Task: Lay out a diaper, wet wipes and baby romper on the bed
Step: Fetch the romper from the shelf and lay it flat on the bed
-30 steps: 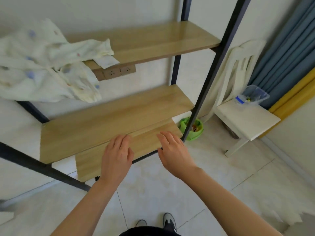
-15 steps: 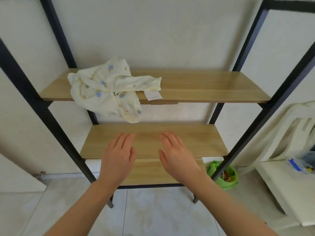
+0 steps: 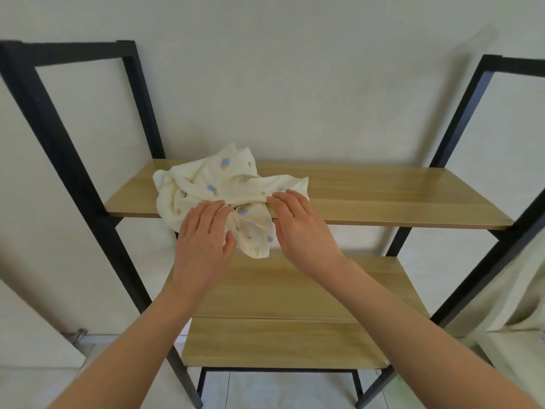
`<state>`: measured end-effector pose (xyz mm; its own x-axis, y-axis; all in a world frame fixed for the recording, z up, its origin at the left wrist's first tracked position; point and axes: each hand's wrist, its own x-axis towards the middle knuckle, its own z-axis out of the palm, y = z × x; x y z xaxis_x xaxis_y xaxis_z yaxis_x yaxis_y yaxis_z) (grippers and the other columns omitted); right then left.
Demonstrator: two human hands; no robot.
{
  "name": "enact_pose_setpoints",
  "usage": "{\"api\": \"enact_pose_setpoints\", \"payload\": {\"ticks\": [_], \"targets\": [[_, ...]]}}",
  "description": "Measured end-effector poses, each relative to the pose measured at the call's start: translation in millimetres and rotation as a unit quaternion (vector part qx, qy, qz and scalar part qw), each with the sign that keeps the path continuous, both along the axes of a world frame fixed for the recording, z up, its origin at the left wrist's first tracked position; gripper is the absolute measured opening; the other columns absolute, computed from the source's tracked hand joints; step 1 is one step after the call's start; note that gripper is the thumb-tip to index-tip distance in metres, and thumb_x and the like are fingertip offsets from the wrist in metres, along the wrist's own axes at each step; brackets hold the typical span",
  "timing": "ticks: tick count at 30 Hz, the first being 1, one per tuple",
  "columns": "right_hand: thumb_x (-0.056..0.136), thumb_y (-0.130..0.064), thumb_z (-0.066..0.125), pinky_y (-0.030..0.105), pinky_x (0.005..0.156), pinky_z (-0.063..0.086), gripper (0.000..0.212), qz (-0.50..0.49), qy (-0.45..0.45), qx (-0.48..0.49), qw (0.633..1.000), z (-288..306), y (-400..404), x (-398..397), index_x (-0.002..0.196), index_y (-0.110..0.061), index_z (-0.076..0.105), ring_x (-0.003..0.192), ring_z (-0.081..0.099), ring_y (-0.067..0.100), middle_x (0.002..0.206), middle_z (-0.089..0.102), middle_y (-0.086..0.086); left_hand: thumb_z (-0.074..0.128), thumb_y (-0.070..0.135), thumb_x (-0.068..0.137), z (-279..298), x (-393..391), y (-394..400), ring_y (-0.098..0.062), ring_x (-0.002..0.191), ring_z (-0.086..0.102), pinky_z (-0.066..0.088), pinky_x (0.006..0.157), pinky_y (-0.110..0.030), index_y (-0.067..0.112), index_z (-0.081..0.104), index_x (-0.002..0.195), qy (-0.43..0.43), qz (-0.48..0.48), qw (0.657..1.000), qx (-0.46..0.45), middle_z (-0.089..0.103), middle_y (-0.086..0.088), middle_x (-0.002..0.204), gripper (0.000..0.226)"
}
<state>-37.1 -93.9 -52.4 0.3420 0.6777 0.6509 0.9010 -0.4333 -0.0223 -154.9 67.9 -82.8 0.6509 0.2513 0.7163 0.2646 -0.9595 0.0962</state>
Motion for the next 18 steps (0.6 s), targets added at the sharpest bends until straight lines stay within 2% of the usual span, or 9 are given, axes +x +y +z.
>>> {"api": "enact_pose_setpoints", "payload": {"ticks": [7,10,12,13,16,18], "targets": [[0.076,0.000,0.069,0.045,0.086,0.052,0.046,0.014,0.006,-0.037,0.999,7,49,11,0.121,-0.004,0.059,0.106,0.060,0.037,0.118,0.063,0.014,0.043,0.026,0.096,5,4,21,-0.030,0.127,0.049,0.039,0.108,-0.046,0.004,0.049,0.135,0.015,0.020,0.999,-0.027,0.055,-0.014,0.135,0.045],[0.081,-0.014,0.069,0.051,0.088,0.049,0.037,-0.009,0.010,-0.066,0.998,14,62,17,0.117,-0.009,0.061,0.102,0.061,0.037,0.118,0.063,0.010,0.039,0.029,0.098,15,6,32,-0.030,0.129,0.047,0.037,0.109,-0.046,0.005,0.049,0.135,0.018,0.014,0.999,-0.035,0.057,-0.012,0.134,0.046],[0.086,-0.022,0.065,0.051,0.091,0.045,0.024,-0.013,0.009,-0.105,0.994,18,67,20,0.107,-0.011,0.064,0.100,0.059,0.034,0.111,0.063,0.007,0.040,0.029,0.098,22,11,38,-0.029,0.132,0.044,0.035,0.110,-0.048,0.008,0.048,0.136,0.031,0.004,0.998,-0.056,0.057,-0.010,0.134,0.044],[0.088,-0.024,0.063,0.048,0.088,0.045,0.018,-0.014,0.007,-0.120,0.993,19,68,21,0.102,-0.012,0.064,0.096,0.059,0.032,0.105,0.064,0.006,0.044,0.027,0.098,25,14,39,-0.029,0.134,0.043,0.034,0.111,-0.049,0.009,0.047,0.138,0.039,0.000,0.997,-0.068,0.057,-0.010,0.134,0.044],[0.086,-0.020,0.066,0.036,0.063,0.039,0.008,-0.013,0.005,-0.121,0.993,22,70,24,0.085,-0.012,0.063,0.076,0.059,0.029,0.081,0.063,0.003,0.050,0.027,0.097,28,19,40,-0.029,0.133,0.045,0.030,0.112,-0.047,0.010,0.048,0.138,0.065,-0.002,0.994,-0.083,0.059,-0.012,0.133,0.044],[0.090,-0.015,0.060,0.034,0.059,0.035,0.004,-0.013,0.020,-0.116,0.993,27,67,25,0.087,-0.013,0.062,0.074,0.059,0.028,0.080,0.063,0.003,0.042,0.036,0.096,29,19,40,-0.028,0.127,0.050,0.033,0.110,-0.046,0.010,0.052,0.133,0.077,-0.007,0.993,-0.092,0.062,-0.009,0.128,0.047]]}}
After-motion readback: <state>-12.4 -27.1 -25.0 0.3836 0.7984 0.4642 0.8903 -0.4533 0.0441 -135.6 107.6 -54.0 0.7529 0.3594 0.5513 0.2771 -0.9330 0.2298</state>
